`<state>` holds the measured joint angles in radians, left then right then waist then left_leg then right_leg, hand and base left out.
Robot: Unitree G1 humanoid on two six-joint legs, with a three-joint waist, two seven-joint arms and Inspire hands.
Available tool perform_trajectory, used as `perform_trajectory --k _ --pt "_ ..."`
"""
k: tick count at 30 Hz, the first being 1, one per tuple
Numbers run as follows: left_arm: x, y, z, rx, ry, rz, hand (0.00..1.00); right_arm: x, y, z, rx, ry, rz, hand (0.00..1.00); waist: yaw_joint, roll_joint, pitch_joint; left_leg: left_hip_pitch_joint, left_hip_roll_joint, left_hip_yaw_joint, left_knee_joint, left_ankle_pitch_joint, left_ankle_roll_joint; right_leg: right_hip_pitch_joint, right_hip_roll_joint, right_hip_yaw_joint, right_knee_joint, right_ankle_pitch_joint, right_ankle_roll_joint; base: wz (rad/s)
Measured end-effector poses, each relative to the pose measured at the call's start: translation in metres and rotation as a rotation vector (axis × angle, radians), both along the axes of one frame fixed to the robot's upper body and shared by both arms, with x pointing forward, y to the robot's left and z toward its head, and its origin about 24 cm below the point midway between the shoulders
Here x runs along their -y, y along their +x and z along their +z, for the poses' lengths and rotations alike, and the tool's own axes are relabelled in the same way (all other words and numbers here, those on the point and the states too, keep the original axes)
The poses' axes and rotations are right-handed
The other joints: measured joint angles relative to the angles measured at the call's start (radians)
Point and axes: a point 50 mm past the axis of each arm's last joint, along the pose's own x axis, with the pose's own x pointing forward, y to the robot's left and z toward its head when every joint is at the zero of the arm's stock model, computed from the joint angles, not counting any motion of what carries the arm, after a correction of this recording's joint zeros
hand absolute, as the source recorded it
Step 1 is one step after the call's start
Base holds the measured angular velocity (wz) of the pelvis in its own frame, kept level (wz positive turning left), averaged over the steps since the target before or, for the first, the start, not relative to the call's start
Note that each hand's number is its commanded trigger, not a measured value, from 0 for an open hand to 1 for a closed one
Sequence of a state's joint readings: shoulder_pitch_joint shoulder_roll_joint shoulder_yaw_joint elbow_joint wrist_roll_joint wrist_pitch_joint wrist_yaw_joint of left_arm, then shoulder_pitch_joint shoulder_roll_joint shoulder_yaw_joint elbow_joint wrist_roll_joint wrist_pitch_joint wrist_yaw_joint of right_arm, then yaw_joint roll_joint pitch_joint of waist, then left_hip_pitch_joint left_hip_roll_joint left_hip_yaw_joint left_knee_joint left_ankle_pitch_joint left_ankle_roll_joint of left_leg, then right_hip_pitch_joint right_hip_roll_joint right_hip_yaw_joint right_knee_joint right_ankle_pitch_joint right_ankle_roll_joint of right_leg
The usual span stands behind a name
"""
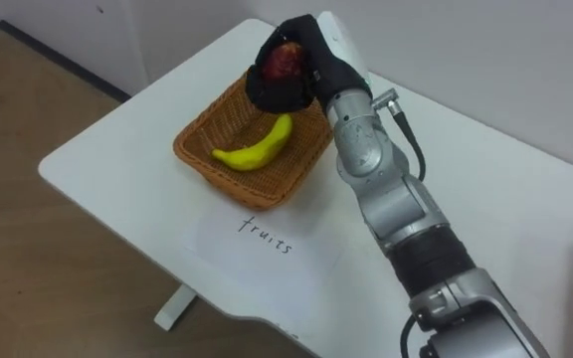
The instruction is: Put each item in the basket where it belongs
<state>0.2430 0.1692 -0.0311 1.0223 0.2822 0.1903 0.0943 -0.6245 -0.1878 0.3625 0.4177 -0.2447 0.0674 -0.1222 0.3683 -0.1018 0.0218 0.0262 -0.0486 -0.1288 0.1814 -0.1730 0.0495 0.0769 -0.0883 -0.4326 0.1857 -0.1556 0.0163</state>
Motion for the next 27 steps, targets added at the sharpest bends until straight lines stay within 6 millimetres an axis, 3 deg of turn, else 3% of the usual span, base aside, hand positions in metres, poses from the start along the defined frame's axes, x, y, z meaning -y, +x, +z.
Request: perform_trajectory --k 10,11,13,14,27 --pt "0.0 0.001 0.0 -0.011 0.011 -0.066 0.0 -0.008 -0.003 -0.008 -0.023 -0.035 0.035 1.0 0.016 -0.004 -0.0024 0.002 -0.002 -0.011 0.006 0.0 0.0 0.011 0.002 -0.003 0.0 0.0 0.0 0.03" --pt "0.0 0.002 0.0 -0.01 0.011 -0.069 0.0 -0.008 -0.003 -0.009 -0.027 -0.036 0.033 0.94 0.019 -0.005 -0.0031 0.002 -0.002 -0.011 0.006 0.0 0.0 0.011 0.002 -0.003 0.0 0.0 0.0 0.0" --pt "0.001 0.002 0.0 -0.006 0.009 -0.071 0.0 -0.005 -0.002 -0.014 -0.047 -0.044 0.023 0.46 0.025 -0.006 -0.0039 0.002 -0.002 -0.012 0.007 0.0 0.0 0.012 0.002 -0.003 0.0 0.0 0.0 0.0" --pt "0.001 0.002 0.0 -0.006 0.009 -0.071 0.0 -0.005 -0.002 -0.015 -0.052 -0.046 0.022 0.0 0.025 -0.006 -0.0039 0.002 -0.002 -0.012 0.007 0.0 0.0 0.012 0.002 -0.003 0.0 0.0 0.0 0.0" --pt "0.0 -0.001 0.0 -0.016 -0.001 -0.07 0.0 -0.005 -0.002 -0.012 -0.026 -0.077 0.02 0.0 0.021 -0.007 -0.0047 0.002 -0.003 -0.013 0.008 0.0 0.0 0.012 0.003 -0.003 0.0 0.0 0.0 0.0"
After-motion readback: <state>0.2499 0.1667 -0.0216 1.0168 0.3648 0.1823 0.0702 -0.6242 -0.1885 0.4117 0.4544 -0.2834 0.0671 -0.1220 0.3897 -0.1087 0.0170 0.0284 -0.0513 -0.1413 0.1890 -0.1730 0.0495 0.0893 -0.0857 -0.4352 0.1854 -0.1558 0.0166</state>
